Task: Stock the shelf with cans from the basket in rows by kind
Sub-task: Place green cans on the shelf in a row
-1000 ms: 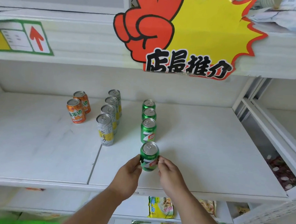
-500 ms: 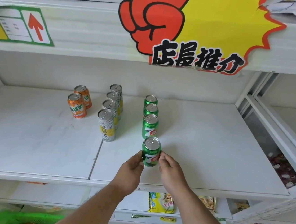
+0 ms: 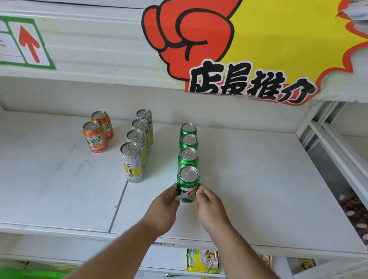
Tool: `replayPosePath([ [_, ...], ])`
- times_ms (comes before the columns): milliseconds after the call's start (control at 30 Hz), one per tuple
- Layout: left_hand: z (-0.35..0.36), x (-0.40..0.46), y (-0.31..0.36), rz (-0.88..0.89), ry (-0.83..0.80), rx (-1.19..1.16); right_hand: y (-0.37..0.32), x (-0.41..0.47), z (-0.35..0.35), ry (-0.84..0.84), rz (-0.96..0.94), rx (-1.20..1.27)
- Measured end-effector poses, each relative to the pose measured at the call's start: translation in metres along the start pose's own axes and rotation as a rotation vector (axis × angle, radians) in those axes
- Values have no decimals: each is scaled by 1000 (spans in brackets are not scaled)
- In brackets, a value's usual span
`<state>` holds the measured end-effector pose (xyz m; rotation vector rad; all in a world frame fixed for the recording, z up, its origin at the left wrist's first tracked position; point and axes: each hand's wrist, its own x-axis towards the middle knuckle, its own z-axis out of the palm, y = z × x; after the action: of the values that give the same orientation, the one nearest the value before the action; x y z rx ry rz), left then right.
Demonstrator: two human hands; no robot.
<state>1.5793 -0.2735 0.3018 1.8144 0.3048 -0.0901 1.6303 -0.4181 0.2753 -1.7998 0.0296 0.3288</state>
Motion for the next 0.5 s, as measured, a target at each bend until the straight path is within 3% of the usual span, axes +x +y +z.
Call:
replayPosePath([
  [300, -5, 12, -2, 15, -15, 64, -7, 6, 0, -9, -6, -12],
  [500, -4, 4, -2, -75, 0, 9, -7, 4, 2, 13, 24, -11],
])
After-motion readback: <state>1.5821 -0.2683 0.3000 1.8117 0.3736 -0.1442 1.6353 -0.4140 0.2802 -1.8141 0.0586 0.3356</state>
